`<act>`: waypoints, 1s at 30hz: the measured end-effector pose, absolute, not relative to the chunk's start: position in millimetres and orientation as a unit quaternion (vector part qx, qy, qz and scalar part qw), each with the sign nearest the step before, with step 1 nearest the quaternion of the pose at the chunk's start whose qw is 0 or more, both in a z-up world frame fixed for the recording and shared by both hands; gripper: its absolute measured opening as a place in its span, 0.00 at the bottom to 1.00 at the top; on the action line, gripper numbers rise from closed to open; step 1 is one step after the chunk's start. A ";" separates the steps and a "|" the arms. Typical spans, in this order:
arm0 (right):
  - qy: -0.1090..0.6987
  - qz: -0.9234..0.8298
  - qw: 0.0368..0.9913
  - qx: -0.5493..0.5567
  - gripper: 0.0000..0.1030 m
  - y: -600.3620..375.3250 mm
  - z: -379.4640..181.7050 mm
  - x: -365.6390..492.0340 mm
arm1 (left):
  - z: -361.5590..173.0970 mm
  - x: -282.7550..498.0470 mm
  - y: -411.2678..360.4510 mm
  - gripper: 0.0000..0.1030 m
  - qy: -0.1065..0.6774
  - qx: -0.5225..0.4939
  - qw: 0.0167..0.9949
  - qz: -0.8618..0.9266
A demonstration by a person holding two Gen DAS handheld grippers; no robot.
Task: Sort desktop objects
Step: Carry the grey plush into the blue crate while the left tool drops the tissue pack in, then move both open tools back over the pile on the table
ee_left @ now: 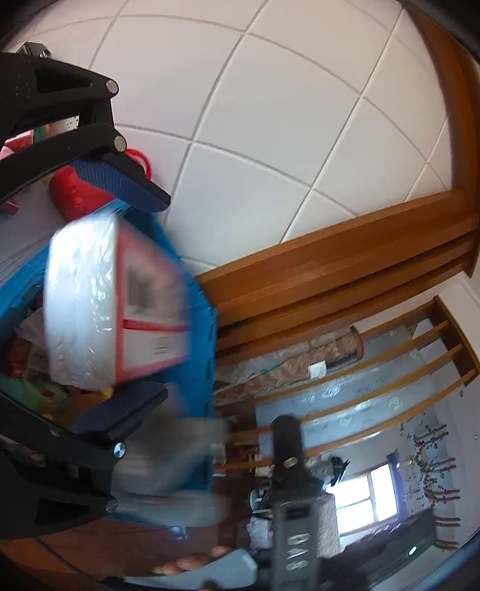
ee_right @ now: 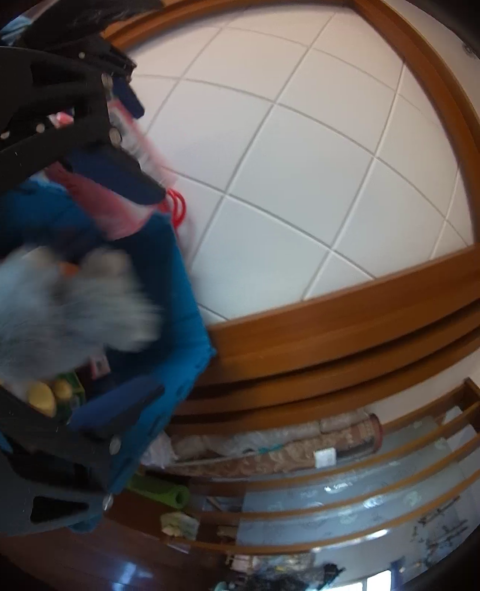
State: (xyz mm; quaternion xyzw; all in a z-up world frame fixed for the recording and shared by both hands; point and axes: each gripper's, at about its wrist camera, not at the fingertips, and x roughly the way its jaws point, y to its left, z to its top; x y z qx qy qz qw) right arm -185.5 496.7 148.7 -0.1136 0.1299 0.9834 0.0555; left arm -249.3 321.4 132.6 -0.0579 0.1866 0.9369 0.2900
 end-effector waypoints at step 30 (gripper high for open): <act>0.084 0.987 -0.029 -0.132 1.00 414.6 94.7 -135.2 | 78.2 -203.5 186.3 0.99 0.096 -0.108 0.076 0.987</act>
